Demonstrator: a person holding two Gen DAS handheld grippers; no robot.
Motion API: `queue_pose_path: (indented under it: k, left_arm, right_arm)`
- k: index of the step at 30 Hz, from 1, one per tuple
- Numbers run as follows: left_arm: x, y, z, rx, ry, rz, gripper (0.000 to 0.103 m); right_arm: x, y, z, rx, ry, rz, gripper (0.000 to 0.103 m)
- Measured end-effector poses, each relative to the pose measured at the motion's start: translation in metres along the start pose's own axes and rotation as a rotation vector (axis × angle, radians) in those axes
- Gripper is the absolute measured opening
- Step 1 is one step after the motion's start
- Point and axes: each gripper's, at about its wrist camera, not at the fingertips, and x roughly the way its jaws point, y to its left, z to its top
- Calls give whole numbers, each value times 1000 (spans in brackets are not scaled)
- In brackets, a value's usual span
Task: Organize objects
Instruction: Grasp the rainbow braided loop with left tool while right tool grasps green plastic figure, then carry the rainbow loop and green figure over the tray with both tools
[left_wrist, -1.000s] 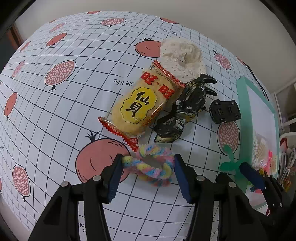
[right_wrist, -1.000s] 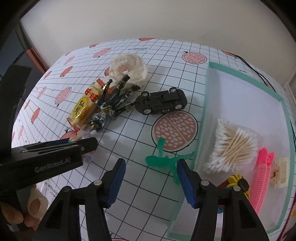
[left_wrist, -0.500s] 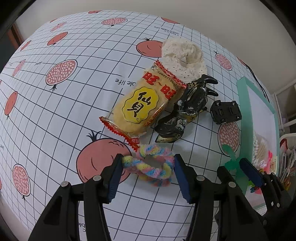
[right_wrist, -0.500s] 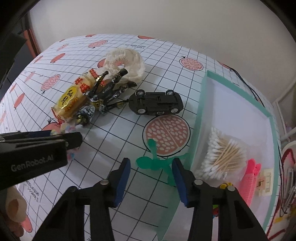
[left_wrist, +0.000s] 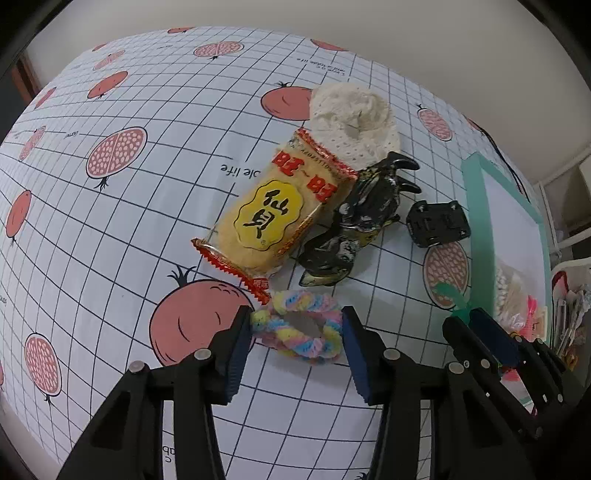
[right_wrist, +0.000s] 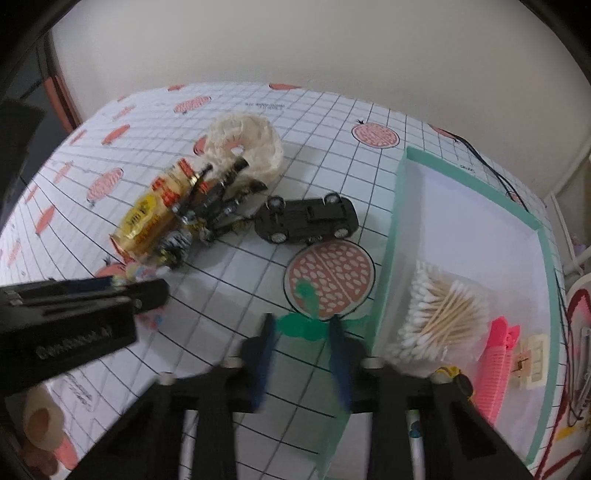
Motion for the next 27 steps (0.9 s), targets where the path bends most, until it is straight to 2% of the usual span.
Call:
queue_pose_path:
  k: [10, 14, 16, 27]
  left_arm:
    - [-10, 10, -4, -3, -11, -11, 48]
    - [-16, 14, -6, -3, -16, -17, 48]
    - [-18, -1, -13, -2, -23, -21, 48]
    - [-44, 8, -19, -1, -72, -39, 48]
  right_arm:
    - [-1, -1, -1, 1, -10, 8, 26]
    - [-9, -2, 1, 4, -35, 8, 26]
    - [-12, -2, 3, 8, -50, 8, 26]
    - [-29, -4, 9, 23, -115, 16, 26]
